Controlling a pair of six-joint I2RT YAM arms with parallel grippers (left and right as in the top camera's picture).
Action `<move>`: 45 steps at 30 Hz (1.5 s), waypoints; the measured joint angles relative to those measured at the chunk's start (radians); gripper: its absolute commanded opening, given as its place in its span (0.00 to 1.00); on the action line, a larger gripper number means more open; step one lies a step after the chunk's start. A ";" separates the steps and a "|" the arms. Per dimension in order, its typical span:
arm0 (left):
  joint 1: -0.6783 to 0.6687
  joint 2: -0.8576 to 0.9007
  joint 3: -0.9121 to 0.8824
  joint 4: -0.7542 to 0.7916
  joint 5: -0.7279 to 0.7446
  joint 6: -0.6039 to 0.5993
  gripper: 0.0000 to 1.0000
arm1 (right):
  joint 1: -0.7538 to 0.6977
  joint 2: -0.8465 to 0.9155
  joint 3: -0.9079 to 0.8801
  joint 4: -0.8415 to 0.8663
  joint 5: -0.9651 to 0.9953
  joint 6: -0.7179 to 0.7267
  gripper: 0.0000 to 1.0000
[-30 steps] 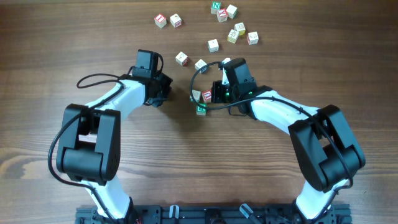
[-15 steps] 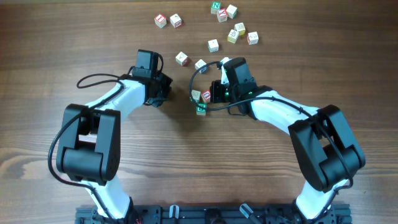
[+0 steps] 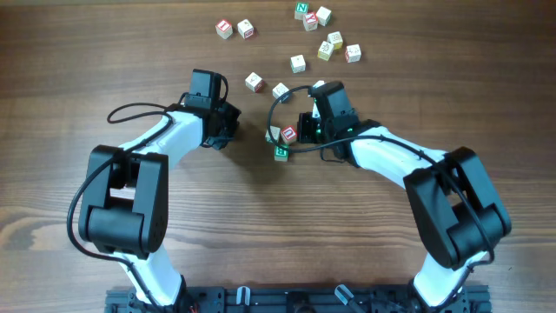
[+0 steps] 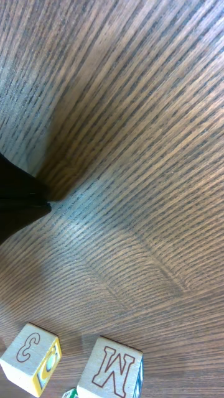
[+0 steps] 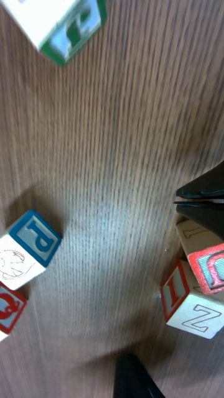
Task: Form a circle
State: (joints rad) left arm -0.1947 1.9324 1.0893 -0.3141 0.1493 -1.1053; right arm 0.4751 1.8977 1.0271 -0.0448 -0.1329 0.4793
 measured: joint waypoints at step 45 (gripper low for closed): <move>-0.001 0.000 0.000 0.000 -0.003 -0.016 0.04 | 0.082 0.087 0.077 0.108 -0.051 -0.066 0.05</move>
State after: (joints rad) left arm -0.1955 1.9324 1.0893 -0.3141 0.1463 -1.1210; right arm 0.5575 1.9846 1.1046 0.0628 -0.1841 0.4129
